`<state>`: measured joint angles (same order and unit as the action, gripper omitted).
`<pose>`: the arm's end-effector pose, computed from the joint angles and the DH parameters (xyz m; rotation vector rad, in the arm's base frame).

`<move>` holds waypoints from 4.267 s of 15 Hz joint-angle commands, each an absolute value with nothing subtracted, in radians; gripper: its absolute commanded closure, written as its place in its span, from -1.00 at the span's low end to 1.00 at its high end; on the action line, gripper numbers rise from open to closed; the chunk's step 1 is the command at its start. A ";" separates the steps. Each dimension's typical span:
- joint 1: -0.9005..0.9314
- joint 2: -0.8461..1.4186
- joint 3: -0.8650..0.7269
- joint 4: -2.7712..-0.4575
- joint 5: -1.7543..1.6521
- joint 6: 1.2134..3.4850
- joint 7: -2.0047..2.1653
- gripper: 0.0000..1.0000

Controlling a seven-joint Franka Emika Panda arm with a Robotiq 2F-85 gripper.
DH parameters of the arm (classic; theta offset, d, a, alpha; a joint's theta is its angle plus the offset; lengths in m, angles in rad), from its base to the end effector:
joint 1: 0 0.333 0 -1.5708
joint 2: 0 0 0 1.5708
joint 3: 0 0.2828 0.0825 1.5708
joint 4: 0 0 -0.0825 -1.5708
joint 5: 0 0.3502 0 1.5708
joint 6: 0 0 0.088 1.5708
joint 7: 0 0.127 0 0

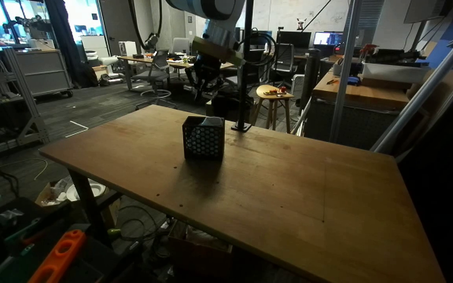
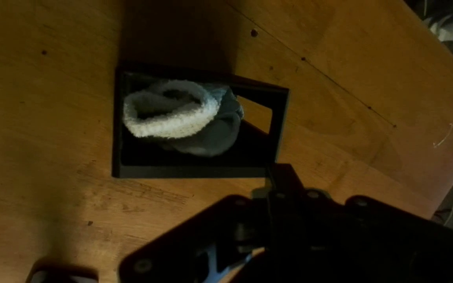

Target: Put the white towel inside the black box

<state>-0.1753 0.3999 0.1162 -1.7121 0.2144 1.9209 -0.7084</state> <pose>0.5921 -0.0206 0.3143 -2.7386 -0.7747 0.1227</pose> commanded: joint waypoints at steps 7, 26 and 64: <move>-0.123 0.245 0.063 -1.881 0.212 1.983 -0.535 1.00; -0.138 0.378 0.034 -1.823 0.019 2.161 -0.790 1.00; -0.041 0.562 0.090 -1.747 -0.011 1.951 -0.579 1.00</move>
